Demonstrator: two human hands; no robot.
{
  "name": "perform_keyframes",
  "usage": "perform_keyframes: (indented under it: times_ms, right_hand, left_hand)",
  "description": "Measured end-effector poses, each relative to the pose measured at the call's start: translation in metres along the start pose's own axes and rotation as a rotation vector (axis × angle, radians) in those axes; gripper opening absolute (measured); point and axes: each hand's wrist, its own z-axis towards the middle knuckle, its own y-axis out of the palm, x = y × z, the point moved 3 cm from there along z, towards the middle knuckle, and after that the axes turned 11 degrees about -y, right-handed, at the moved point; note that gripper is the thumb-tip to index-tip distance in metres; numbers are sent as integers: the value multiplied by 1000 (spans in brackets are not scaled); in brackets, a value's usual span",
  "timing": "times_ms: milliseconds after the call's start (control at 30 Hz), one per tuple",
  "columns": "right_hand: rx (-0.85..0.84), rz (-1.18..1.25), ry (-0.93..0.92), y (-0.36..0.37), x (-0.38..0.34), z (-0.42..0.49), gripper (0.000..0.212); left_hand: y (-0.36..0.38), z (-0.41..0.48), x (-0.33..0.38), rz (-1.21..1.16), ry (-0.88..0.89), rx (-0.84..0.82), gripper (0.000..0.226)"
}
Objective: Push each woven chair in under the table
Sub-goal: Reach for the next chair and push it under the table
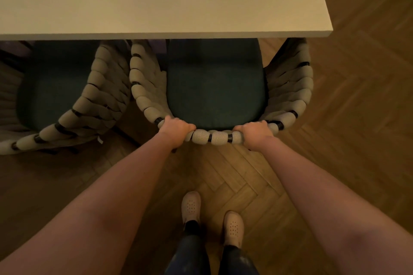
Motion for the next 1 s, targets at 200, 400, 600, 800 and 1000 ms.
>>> perform_keyframes:
  times_ms: [200, 400, 600, 800, 1000]
  right_hand:
    - [7, 16, -22, 0, 2, 6, 37]
    - [-3, 6, -12, 3, -14, 2, 31]
    - [9, 7, 2, 4, -15, 3, 31]
    - [26, 1, 29, -9, 8, 3, 32]
    - [21, -30, 38, -8, 8, 4, 37]
  left_hand:
    - [0, 3, -3, -9, 10, 5, 48]
    - [12, -1, -6, -77, -15, -90, 59]
    - [16, -1, -10, -72, 24, -53, 57]
    - [-9, 9, -1, -59, 67, -18, 50]
    - [-9, 9, 0, -34, 77, -41, 51]
